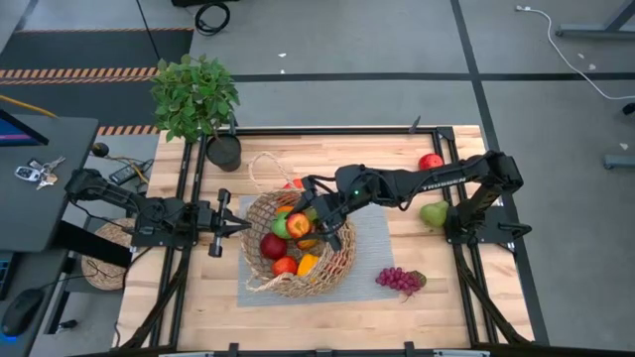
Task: Build produce basket
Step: Put the red apple into the brown woven basket
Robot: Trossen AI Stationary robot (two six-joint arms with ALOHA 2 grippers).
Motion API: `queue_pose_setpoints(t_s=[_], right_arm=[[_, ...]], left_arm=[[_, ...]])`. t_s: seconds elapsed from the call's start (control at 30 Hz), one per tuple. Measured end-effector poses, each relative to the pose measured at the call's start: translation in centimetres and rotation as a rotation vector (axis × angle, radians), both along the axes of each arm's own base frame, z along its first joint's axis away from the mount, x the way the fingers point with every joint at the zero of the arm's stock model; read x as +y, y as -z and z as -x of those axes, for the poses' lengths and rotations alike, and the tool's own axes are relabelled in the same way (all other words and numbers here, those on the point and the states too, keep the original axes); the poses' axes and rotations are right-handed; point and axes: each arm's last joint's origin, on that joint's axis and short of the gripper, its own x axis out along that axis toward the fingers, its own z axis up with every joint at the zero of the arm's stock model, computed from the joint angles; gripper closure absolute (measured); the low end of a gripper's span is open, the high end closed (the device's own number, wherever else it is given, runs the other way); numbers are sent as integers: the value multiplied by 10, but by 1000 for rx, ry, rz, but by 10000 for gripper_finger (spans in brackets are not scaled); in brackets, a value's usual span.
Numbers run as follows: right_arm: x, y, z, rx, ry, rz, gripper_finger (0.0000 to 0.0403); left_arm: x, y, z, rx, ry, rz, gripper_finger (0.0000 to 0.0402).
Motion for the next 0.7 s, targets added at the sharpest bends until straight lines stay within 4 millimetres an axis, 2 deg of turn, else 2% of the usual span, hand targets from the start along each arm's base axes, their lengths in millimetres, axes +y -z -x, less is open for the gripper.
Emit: queue_pose_setpoints(t_s=[0.23,0.7], right_arm=[[-6,2,-1,0,16,-4,128],[-5,9,-6,-1,15,-2,128]], left_arm=[[0,0,0,0,0,0,370],[0,0,0,1,0,0,367]])
